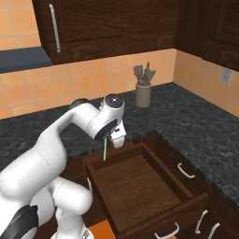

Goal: Take a straw from the drawer in front and place it inside the glass cup on the dining counter.

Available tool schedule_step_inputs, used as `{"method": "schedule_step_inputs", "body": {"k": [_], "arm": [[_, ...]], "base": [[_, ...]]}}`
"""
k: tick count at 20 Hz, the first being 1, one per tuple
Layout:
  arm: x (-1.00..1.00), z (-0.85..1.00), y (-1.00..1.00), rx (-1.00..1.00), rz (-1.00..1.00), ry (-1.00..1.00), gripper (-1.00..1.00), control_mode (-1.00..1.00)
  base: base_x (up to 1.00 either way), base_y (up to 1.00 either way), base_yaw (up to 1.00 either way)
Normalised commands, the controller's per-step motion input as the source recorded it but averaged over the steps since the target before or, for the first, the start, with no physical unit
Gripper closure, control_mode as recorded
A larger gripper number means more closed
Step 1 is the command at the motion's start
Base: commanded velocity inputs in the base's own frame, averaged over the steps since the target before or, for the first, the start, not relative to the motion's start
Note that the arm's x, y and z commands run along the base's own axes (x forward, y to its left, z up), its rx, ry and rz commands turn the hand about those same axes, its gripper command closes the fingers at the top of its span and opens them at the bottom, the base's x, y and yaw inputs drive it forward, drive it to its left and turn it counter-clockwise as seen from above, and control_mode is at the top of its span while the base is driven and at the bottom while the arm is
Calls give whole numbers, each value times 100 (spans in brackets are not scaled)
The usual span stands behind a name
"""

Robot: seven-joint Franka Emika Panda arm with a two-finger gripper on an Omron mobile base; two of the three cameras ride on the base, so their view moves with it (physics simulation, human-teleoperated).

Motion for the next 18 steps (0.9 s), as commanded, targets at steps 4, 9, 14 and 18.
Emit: {"method": "schedule_step_inputs", "body": {"k": [4, 9, 14, 18], "arm": [[-70, 60, 62, 4, 0, 3, 100, -100], [-45, 40, 25, 12, 0, -34, 100, -100], [-4, -4, 48, 7, 0, -44, 100, -100], [0, -5, 73, -5, -3, -18, 100, -100]], "base": [[0, 0, 0], [0, 0, 0], [0, 0, 0], [0, 0, 0]]}}
